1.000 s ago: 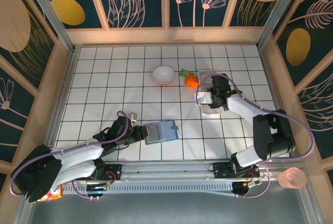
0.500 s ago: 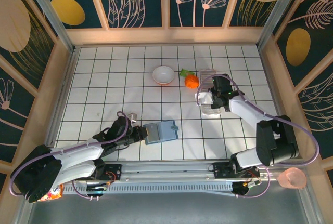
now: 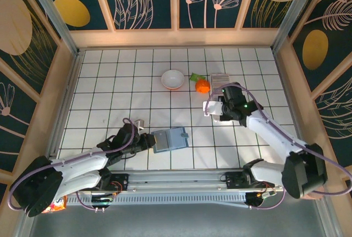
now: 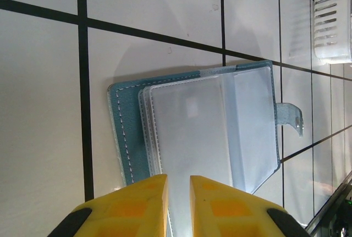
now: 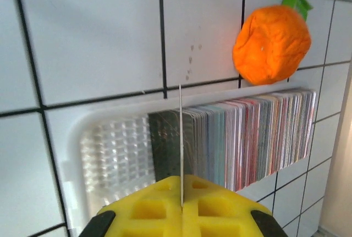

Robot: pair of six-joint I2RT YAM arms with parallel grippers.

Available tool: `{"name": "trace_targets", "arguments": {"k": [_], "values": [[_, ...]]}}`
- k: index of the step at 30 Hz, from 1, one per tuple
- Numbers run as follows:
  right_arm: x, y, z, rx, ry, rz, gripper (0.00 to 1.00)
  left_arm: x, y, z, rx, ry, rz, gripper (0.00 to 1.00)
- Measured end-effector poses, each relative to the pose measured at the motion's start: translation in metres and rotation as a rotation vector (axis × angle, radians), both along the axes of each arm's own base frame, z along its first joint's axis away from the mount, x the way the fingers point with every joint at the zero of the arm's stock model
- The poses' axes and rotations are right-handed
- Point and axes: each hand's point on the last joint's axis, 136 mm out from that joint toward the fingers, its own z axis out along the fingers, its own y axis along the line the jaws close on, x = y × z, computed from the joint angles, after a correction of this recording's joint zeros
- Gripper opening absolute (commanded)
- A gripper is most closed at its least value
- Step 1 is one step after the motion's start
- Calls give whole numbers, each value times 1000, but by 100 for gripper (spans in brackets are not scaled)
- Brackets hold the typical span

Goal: Put the credit cards into the card holder

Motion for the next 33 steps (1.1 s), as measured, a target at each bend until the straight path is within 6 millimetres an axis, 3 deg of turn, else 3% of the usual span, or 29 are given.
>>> {"name": "trace_targets", "arguments": {"k": [5, 8, 13, 15, 17, 19, 22, 27, 33], "values": [[-34, 37, 31, 212, 29, -95, 0, 1, 2, 4, -3, -13, 8, 15], [-43, 60, 58, 444, 99, -251, 0, 1, 1, 8, -14, -23, 8, 14], [-50, 97, 77, 909, 415, -595, 0, 2, 1, 11, -24, -27, 13, 12], [-63, 122, 65, 1043, 608, -673, 0, 1, 2, 10, -20, -19, 15, 12], [-82, 144, 39, 1086, 806, -746, 0, 1, 3, 8, -14, -16, 18, 12], [-101, 159, 5, 1038, 965, -852, 0, 1, 3, 6, -5, -10, 21, 12], [-114, 175, -27, 969, 1088, -961, 0, -1, 5, -1, 13, 9, 21, 13], [-110, 188, -56, 927, 1160, -1065, 0, -3, 7, -11, 41, 38, 22, 14], [-104, 196, -64, 932, 1174, -1097, 0, -5, 10, -17, 55, 50, 24, 14]]}}
